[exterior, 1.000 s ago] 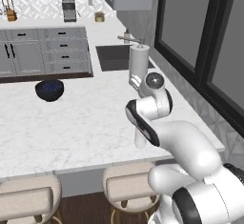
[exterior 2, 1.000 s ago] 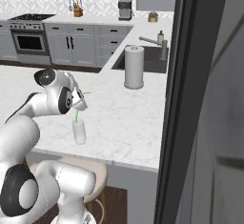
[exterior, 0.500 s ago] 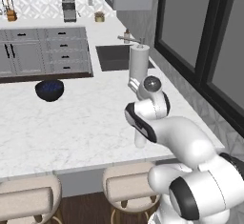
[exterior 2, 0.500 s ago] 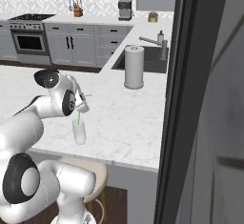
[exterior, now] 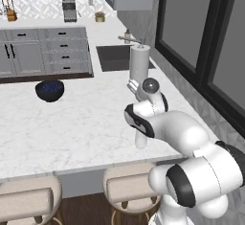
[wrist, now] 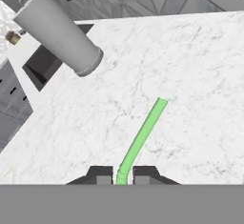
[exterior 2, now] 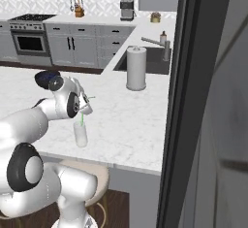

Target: Take a straw from the drawer in front and place it inside the glass cup on the dining counter.

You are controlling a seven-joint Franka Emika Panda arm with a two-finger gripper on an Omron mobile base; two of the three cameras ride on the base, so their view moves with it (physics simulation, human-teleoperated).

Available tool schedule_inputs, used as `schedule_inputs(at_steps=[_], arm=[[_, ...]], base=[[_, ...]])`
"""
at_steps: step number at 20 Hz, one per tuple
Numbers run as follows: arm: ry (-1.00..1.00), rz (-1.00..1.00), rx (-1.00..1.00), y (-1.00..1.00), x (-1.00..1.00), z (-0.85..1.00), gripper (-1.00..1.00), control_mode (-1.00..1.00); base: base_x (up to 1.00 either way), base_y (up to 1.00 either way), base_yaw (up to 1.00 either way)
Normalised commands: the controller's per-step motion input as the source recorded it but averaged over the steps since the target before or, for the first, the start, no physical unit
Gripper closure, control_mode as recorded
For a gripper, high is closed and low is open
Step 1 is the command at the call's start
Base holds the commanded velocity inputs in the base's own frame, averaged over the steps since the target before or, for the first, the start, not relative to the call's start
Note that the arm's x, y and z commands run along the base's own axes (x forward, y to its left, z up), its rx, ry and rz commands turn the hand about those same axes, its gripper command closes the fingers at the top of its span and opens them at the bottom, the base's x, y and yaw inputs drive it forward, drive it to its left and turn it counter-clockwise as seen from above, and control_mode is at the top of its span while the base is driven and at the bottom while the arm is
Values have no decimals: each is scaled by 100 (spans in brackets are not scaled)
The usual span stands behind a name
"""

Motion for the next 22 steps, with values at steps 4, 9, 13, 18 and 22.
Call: schedule_inputs(at_steps=[4,9,13,18,22], arm=[[0,0,0,16,0,-14,100,-100],[0,0,0,15,4,-15,100,-100],[0,0,0,5,23,-10,100,-100],[0,0,0,0,-13,-15,100,-100],[0,0,0,0,-62,-15,100,-100]], base=[[0,0,0],[0,0,0],[0,0,0],[0,0,0],[0,0,0]])
